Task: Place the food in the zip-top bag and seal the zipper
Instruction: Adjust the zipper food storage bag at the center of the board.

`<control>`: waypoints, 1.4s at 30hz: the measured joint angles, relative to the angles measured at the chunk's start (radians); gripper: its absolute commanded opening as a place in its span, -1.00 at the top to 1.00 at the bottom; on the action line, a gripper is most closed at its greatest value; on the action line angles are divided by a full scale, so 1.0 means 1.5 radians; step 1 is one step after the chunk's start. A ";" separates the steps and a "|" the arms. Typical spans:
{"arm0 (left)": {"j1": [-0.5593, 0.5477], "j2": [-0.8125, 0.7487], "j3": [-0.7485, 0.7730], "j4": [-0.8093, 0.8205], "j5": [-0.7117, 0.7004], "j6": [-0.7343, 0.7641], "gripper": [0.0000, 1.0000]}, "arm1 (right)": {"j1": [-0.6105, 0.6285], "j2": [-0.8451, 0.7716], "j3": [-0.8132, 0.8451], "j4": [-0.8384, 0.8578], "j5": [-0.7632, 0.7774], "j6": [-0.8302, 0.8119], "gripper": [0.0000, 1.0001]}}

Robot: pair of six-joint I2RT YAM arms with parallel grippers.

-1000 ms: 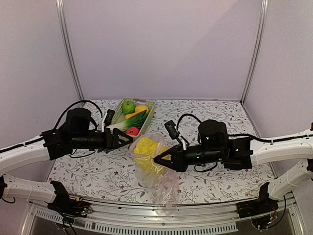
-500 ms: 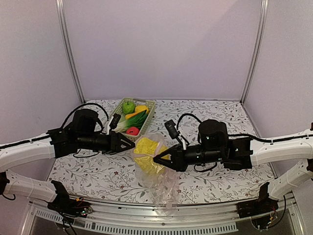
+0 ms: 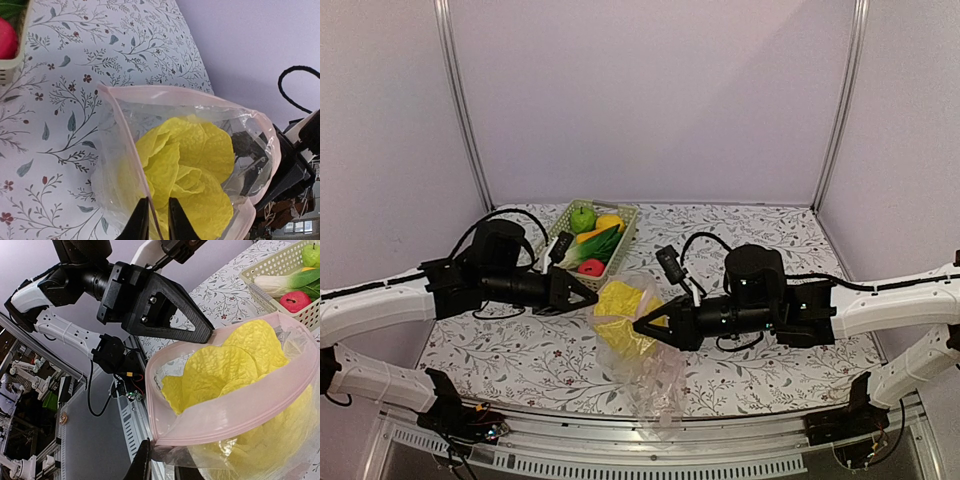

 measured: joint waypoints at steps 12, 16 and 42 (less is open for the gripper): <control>-0.002 0.010 0.015 -0.002 0.004 0.005 1.00 | 0.000 -0.001 0.000 -0.008 0.005 0.001 0.28; -0.003 -0.013 0.015 -0.002 -0.009 0.007 1.00 | 0.000 -0.018 0.004 -0.053 0.028 0.007 -0.26; -0.007 -0.035 0.023 0.004 -0.020 0.010 1.00 | -0.026 0.027 0.325 -0.499 0.274 0.076 -0.06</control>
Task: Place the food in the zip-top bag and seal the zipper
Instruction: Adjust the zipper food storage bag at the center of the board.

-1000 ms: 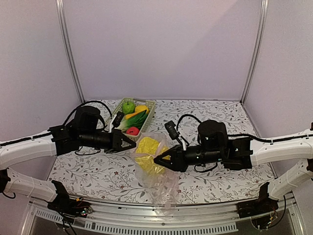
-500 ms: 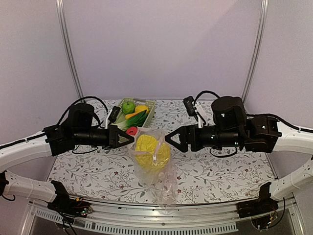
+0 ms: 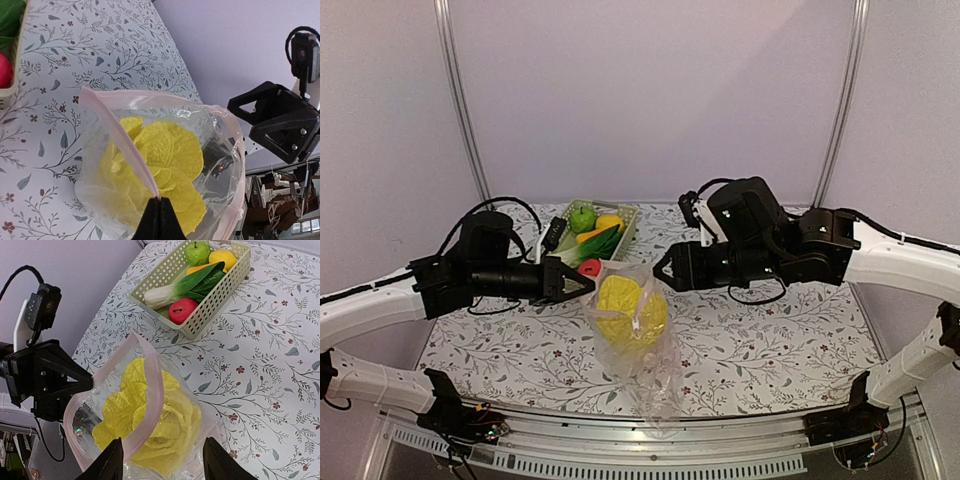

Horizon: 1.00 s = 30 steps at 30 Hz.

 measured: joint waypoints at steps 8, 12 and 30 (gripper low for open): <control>-0.003 0.000 0.000 0.000 -0.003 0.000 1.00 | -0.032 0.045 0.000 0.038 -0.066 0.038 -0.02; -0.003 0.000 0.000 0.000 -0.004 0.000 1.00 | -0.032 0.053 0.001 0.054 -0.084 0.045 0.01; -0.004 0.000 0.003 0.000 -0.004 0.008 1.00 | -0.032 0.078 0.011 0.101 -0.131 0.069 0.25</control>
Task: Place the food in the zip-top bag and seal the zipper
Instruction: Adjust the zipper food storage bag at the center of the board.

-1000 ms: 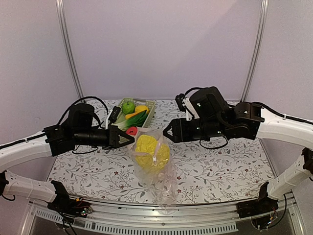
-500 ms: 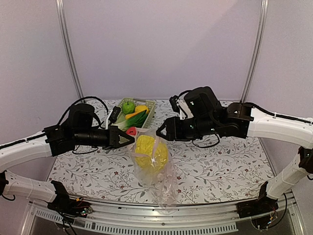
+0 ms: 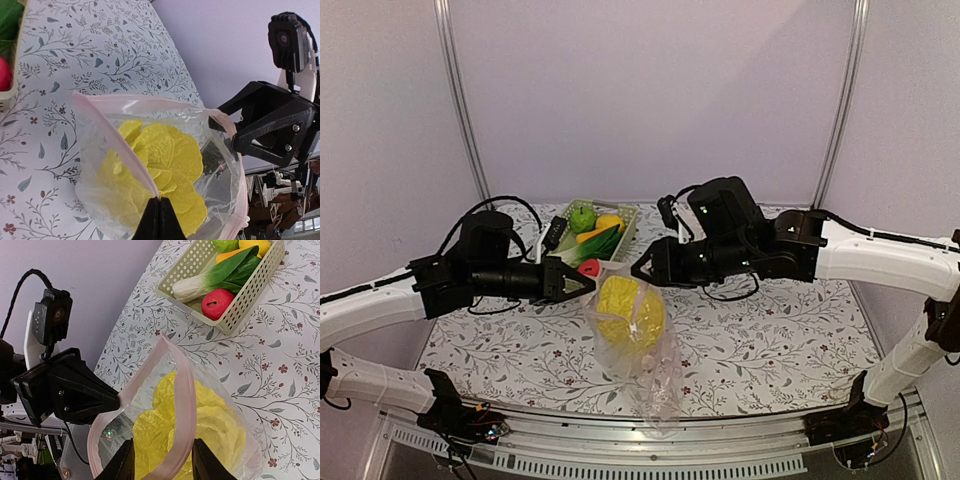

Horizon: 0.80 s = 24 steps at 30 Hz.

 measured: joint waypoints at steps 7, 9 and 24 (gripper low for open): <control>0.000 0.002 0.001 0.000 -0.002 0.000 1.00 | 0.000 0.018 0.007 -0.022 0.023 -0.005 0.83; 0.000 0.006 0.004 0.000 -0.003 0.000 1.00 | 0.000 0.018 0.010 -0.028 0.026 -0.001 0.99; -0.007 0.131 0.349 0.019 -0.005 0.074 1.00 | 0.000 -0.085 0.140 -0.056 0.080 -0.119 1.00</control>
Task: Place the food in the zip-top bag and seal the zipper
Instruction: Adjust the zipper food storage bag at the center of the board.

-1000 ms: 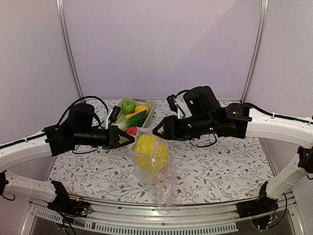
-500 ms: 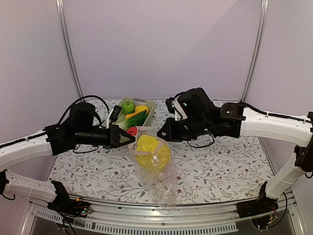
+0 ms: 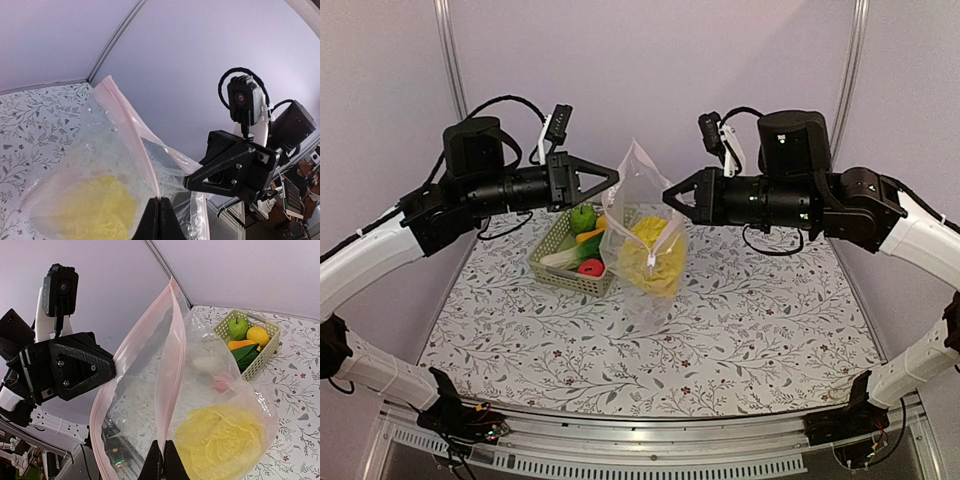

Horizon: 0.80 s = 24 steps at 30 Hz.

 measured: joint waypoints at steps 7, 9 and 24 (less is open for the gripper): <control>-0.002 0.025 -0.020 0.011 -0.003 -0.001 1.00 | 0.000 -0.026 -0.055 -0.002 0.037 -0.004 1.00; -0.002 0.035 -0.031 0.009 -0.007 0.000 1.00 | 0.000 -0.025 -0.069 -0.006 0.049 -0.004 1.00; -0.002 0.071 -0.073 -0.011 -0.004 0.006 1.00 | 0.000 -0.002 -0.126 -0.036 0.079 0.030 1.00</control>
